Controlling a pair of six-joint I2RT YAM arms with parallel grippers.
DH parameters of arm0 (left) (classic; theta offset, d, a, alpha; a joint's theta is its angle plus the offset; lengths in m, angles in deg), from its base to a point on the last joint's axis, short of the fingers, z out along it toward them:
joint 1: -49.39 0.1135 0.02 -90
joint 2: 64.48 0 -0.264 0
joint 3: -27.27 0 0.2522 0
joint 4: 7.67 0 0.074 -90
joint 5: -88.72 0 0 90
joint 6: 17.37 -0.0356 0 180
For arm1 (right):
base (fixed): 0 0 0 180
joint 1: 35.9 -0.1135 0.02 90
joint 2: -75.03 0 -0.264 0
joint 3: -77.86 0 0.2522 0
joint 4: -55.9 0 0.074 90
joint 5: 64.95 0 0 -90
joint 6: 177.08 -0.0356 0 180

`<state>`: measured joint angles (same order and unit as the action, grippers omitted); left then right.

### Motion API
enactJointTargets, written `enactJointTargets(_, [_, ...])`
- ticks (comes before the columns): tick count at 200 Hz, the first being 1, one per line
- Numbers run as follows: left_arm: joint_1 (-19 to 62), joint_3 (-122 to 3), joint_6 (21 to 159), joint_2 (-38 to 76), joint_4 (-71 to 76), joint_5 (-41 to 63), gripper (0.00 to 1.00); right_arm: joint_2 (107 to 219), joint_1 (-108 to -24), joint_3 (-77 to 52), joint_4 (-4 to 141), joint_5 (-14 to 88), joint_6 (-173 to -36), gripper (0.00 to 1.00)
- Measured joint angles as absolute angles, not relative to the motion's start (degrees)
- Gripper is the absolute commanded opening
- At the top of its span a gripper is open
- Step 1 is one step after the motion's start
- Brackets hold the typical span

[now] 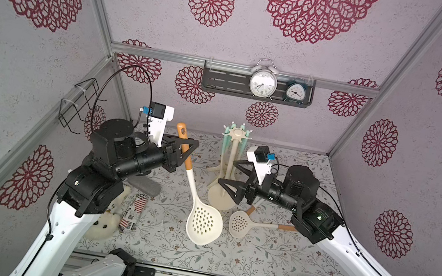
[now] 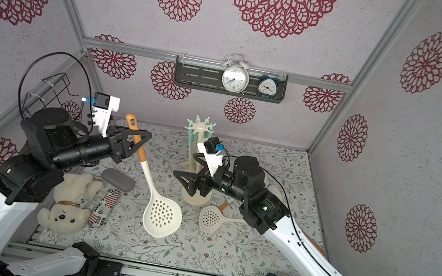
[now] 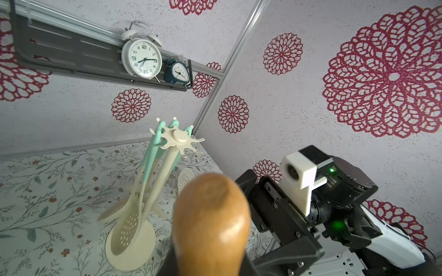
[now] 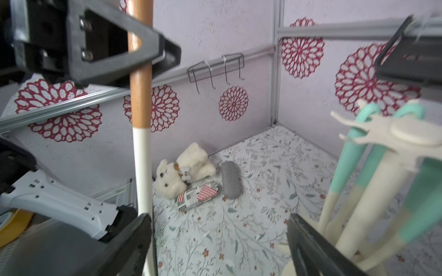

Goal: Hang the skimmer on the kitchen utensil rack
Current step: Pick up the skimmer from the center of the board.

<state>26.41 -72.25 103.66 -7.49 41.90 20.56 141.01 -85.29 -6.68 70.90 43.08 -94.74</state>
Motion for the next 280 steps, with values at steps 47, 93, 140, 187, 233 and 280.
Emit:
enactJointTargets(47, [26.43,-66.55,105.93,-10.63,41.83,13.24,0.0,147.61,-99.93,-6.73,60.82,28.58,-93.71,0.89])
enactJointTargets(93, [26.45,-66.09,105.93,-10.59,41.48,11.01,0.0,156.9,-103.21,-11.36,59.16,22.18,-92.95,0.76])
enactJointTargets(140, [26.45,-65.3,105.89,-10.61,41.31,10.95,0.0,160.48,-103.34,-15.14,58.96,20.74,-93.45,0.57])
enactJointTargets(187, [26.48,-65.23,105.76,-10.68,41.27,10.88,0.0,161.62,-103.36,-17.46,57.78,21.35,-94.54,0.24])
enactJointTargets(233, [26.59,-63.6,104.14,-12.23,39.69,12.83,0.81,156.48,-103.34,-7.29,52.56,22.79,-95.42,0.0])
enactJointTargets(280, [26.78,-55.46,101.91,-15.64,30.32,19.62,0.84,139.06,-101.53,11.2,57.61,19.34,-96.11,0.0])
